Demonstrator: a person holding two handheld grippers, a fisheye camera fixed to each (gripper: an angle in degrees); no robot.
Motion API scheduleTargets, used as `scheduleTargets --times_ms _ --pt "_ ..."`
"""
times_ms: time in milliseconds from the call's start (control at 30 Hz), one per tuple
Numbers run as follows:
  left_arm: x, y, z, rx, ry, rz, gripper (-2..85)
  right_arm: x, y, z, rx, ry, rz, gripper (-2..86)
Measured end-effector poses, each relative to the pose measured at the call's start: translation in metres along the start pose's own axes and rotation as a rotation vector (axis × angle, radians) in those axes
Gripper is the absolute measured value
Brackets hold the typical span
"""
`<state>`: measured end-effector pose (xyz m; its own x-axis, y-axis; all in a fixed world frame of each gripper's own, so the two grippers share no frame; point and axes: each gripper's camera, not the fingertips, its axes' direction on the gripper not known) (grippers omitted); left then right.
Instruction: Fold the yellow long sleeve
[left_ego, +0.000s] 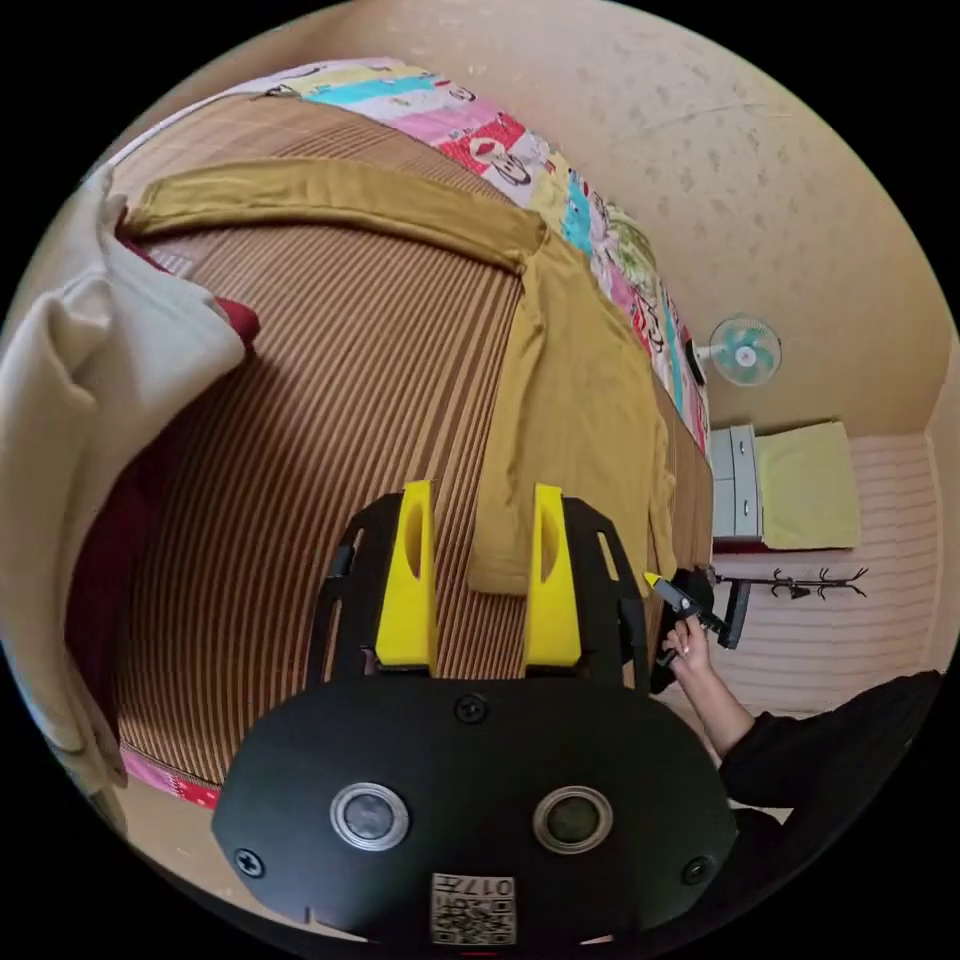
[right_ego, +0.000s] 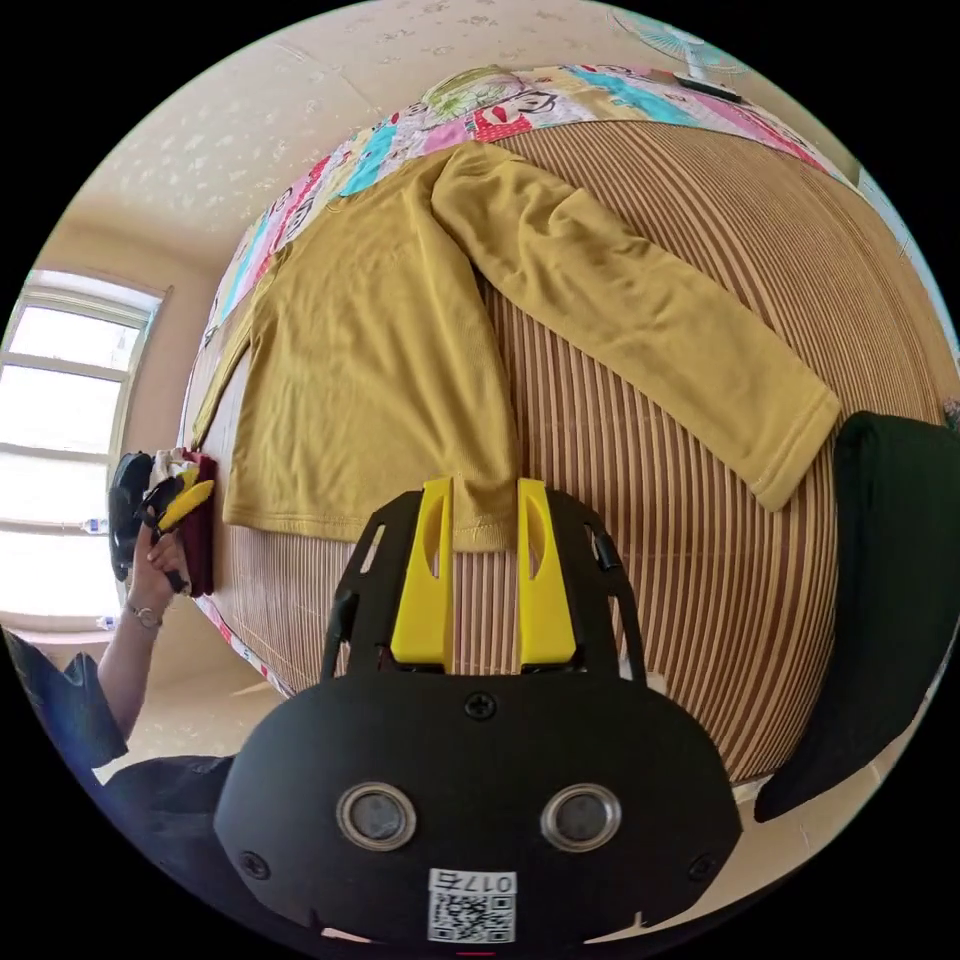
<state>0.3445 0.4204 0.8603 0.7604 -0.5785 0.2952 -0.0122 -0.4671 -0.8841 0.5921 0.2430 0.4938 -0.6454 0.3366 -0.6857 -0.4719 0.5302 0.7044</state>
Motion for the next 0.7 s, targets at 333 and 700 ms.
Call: scheduleTargets --times_ms 333,700 --pt "-0.016 0.102 0.008 -0.217 -0.151 0.058 2.1 0.014 0.061 -0.039 -0.143 0.090 -0.049 3.8" --pt "-0.063 0.230 -0.043 -0.139 -0.195 -0.082 7.2 0.074 0.177 -0.125 -0.016 -0.103 0.298 7.1"
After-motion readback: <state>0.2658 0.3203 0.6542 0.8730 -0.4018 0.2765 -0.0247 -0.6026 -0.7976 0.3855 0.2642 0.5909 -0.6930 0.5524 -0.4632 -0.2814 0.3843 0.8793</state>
